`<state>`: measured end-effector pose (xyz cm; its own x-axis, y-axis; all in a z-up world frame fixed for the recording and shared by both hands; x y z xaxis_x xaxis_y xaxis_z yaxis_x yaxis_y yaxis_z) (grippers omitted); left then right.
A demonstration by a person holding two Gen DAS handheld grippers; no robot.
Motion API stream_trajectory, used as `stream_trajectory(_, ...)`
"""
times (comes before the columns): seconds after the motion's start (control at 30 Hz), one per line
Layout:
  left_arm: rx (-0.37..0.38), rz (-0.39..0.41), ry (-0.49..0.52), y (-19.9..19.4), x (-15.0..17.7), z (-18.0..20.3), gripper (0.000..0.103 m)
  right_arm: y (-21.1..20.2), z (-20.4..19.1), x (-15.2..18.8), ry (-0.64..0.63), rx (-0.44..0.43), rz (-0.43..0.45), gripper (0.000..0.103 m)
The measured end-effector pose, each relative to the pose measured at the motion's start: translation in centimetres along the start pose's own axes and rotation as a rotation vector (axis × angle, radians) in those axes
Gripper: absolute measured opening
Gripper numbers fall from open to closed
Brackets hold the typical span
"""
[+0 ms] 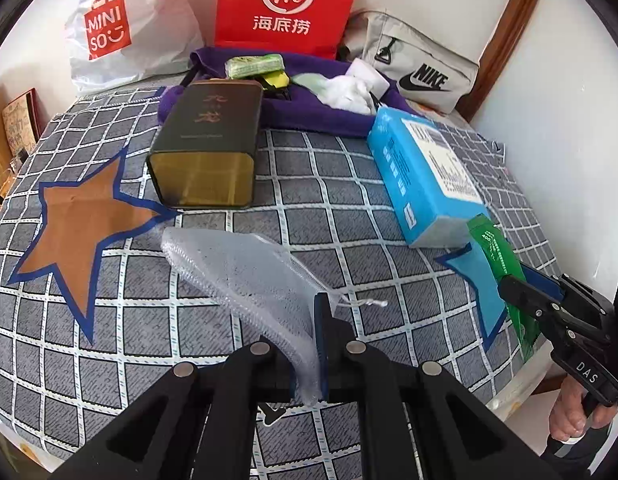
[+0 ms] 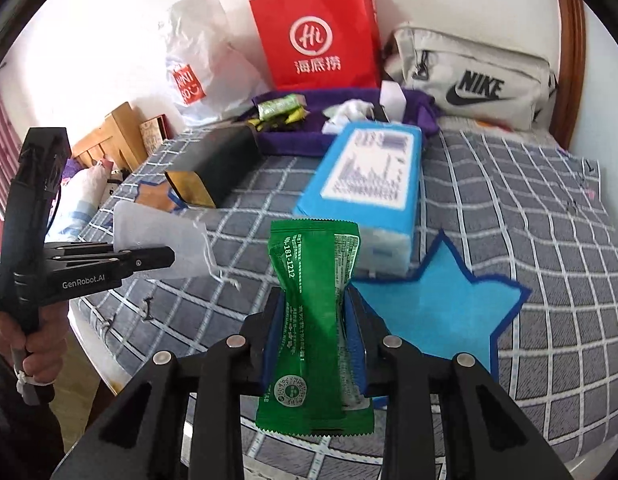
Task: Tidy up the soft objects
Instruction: 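Carry the mesh bag with the left tool while the right tool carries the packet to the towel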
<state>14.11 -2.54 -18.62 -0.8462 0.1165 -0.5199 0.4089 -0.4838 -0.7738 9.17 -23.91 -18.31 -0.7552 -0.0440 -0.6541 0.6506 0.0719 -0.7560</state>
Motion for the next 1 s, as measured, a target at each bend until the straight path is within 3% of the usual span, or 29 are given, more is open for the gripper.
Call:
stream_trajectory(0.73,0.052,0.107,-0.010,-4.2,-5.2,-0.1,0.008,-0.9,-0.9,-8.3,-0.002,0.020,0.073,0.030)
stream_trajectory(1.0,0.032,0.129,-0.012,-5.2,-7.2,-0.2,0.008,-1.1,0.4,-10.1,0.007,0.046,0.087,0.030)
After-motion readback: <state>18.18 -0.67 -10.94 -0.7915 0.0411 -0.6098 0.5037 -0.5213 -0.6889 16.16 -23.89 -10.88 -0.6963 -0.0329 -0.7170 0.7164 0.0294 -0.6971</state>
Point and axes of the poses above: each gripper's, at about its wrist camera, not at the fingertips, and y roughly the way its jaws point, z to its right, x to its underside, the point moved 3 cm from there along y, roughly the way its jaws point, and after that the axes turned 11 degrees about x, right-handed, at the moved point
